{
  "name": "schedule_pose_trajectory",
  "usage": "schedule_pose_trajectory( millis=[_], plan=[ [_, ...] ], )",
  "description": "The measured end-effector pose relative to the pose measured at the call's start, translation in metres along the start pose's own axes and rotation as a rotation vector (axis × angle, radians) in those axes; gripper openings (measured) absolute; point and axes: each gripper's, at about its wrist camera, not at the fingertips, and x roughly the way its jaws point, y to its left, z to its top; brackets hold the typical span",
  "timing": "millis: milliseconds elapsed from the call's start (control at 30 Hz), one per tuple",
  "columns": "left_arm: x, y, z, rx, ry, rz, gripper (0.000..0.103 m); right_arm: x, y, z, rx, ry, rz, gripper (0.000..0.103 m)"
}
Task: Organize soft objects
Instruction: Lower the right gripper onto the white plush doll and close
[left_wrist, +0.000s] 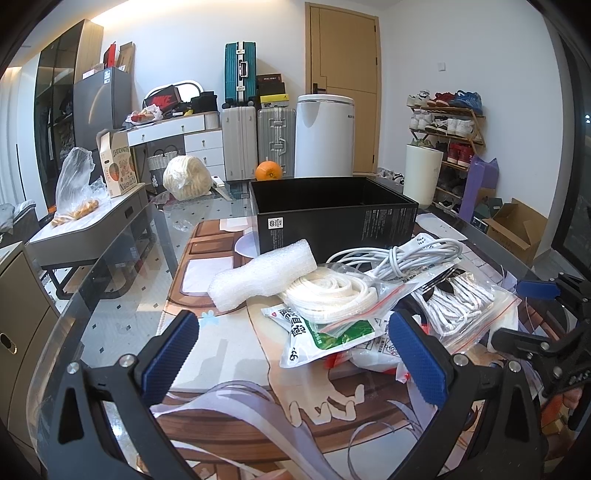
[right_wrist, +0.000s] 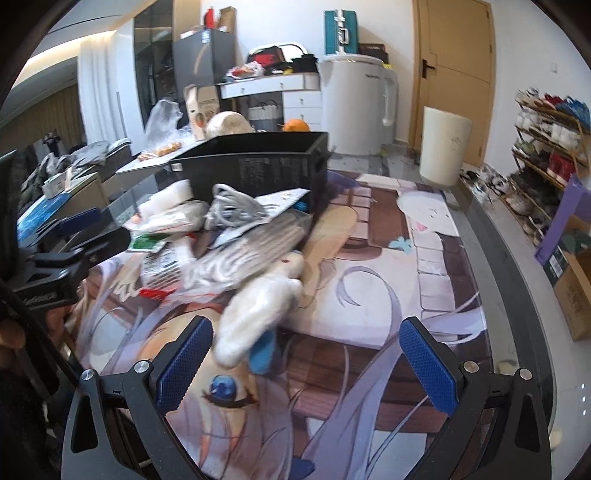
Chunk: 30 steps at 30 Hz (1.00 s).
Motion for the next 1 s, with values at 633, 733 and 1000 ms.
schedule_pose_trajectory(
  millis=[633, 733, 1000],
  plan=[
    [0.000, -0.001, 0.001, 0.000, 0.004, 0.000, 0.103, 0.032, 0.004, 0.016, 0.000, 0.075, 0.040, 0.062],
    [0.000, -0.001, 0.001, 0.002, 0.004, 0.001, 0.103, 0.031, 0.003, 0.015, 0.002, 0.069, 0.053, 0.055],
    [0.003, -0.002, 0.002, 0.005, 0.006, 0.001, 0.103, 0.024, 0.003, 0.010, -0.001, 0.036, 0.087, 0.032]
  ],
)
